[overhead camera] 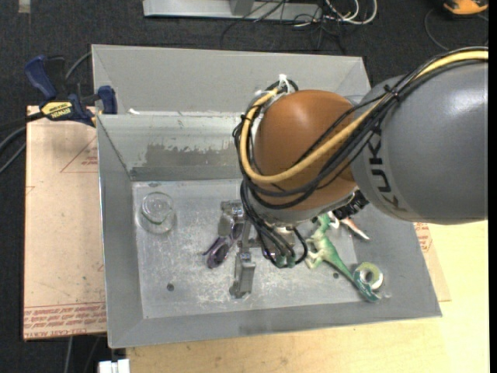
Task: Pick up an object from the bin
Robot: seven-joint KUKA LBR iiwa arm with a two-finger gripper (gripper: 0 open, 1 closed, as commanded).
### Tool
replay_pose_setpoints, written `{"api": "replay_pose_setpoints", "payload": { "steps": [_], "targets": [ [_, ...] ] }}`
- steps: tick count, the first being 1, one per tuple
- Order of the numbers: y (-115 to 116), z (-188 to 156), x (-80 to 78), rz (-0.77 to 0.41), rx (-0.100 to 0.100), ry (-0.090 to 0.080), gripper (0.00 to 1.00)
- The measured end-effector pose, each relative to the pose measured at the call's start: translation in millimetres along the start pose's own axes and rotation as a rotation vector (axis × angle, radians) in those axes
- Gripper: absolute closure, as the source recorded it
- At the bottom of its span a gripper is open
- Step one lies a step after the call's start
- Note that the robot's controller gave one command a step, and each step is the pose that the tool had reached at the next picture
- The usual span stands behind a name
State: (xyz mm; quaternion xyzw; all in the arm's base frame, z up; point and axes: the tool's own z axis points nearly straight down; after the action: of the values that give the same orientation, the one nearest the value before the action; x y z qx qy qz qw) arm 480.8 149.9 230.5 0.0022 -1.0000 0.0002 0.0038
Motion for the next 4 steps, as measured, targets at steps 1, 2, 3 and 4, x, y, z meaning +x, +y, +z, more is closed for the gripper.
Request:
{"api": "replay_pose_setpoints", "payload": {
  "steps": [1,2,3,4],
  "targets": [
    [-1.1,-4.0,-1.8,0.005,-0.001,-0.008,0.0],
    [-28.4,90.0,-28.6,-0.054,-0.002,-0.008,0.0],
    [-28.4,103.4,-36.8,-0.128,-0.001,-0.003,0.0],
    [-62.7,162.4,-80.1,0.053,-0.004,-0.01,0.0]
  ]
}}
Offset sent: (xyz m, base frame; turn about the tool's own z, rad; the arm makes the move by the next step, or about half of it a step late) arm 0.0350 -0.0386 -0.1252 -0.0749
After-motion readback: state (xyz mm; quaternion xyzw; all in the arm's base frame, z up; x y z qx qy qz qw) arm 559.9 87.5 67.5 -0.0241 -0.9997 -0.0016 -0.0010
